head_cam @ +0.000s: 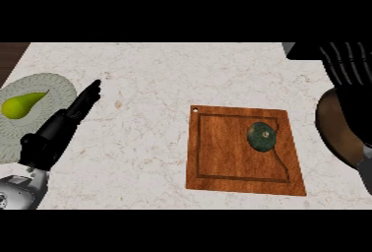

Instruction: Pick the squash from the cutting board and place it in the pan

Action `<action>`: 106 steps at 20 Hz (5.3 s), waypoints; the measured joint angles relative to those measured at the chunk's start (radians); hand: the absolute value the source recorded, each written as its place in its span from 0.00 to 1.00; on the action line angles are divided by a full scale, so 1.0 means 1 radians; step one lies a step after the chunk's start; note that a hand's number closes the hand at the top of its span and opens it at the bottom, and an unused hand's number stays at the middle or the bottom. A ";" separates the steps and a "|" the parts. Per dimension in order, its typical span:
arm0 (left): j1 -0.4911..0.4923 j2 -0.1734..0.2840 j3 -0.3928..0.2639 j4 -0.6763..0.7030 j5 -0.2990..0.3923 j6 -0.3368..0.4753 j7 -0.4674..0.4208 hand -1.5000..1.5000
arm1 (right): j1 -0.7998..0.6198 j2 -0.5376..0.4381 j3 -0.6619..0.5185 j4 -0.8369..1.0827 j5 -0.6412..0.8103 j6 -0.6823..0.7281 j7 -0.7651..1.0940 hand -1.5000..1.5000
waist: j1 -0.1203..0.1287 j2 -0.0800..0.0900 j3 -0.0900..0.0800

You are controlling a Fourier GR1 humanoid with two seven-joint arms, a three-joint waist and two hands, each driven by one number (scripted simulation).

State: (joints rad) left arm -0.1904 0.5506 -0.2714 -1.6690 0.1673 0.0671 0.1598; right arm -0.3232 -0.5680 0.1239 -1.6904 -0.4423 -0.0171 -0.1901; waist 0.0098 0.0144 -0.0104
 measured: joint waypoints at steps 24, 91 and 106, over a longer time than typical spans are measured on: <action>0.028 -0.208 0.187 0.085 0.120 0.159 0.028 0.50 | -0.085 -0.275 -0.051 0.471 0.417 0.378 -0.495 0.00 | 0.002 -0.011 0.011; 0.000 -0.327 0.345 0.117 -0.004 0.021 0.064 0.50 | -0.133 0.173 0.259 0.288 1.627 0.560 -0.038 0.00 | -0.006 -0.014 0.010; 0.037 -0.356 0.352 0.056 -0.030 0.006 0.088 0.50 | -0.192 0.285 0.232 0.518 1.734 0.426 -0.184 1.00 | -0.005 -0.018 0.007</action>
State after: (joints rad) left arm -0.1529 0.1949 0.0806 -1.6128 0.1376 0.0728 0.2481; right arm -0.5155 -0.2828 0.3556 -1.1723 1.2916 0.4089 -0.3742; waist 0.0051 -0.0037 -0.0037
